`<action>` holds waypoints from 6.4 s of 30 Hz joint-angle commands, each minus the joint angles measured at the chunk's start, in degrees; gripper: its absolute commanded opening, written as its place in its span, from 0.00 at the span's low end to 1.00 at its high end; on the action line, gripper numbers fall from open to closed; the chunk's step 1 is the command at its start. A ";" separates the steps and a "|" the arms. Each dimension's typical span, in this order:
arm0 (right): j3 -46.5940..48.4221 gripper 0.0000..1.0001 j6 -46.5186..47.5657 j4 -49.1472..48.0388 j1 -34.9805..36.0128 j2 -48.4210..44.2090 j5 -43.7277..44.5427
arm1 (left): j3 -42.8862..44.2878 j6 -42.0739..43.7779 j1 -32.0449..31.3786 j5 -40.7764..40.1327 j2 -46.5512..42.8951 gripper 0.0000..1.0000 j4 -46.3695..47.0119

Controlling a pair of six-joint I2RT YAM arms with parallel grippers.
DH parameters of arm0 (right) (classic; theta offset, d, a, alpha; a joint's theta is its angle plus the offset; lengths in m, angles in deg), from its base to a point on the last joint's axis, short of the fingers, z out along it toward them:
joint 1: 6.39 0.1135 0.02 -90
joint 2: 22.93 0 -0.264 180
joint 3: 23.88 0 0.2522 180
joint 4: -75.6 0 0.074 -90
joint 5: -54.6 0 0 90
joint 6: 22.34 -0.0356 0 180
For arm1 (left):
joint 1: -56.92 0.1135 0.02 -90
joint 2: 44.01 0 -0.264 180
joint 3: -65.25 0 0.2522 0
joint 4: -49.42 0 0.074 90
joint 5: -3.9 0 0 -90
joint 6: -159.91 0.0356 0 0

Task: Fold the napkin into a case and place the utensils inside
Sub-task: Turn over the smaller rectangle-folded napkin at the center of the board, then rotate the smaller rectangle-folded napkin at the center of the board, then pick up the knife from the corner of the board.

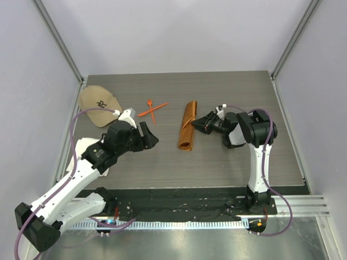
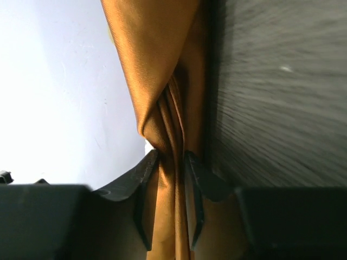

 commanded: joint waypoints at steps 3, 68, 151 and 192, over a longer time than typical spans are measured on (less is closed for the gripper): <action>-3.54 0.51 7.28 6.06 -2.78 -4.70 0.21 | -0.18 0.88 0.37 3.99 1.97 0.71 6.23; 8.76 0.29 38.92 69.70 1.96 -31.69 13.92 | 26.38 17.06 -0.51 11.81 55.07 0.41 15.71; 7.87 0.85 48.95 86.40 -2.97 -46.90 30.72 | 53.30 27.48 15.05 11.55 62.43 0.60 -4.04; 9.00 0.89 42.28 81.56 5.38 -45.01 25.26 | 80.77 60.21 17.86 13.22 91.98 0.01 -20.31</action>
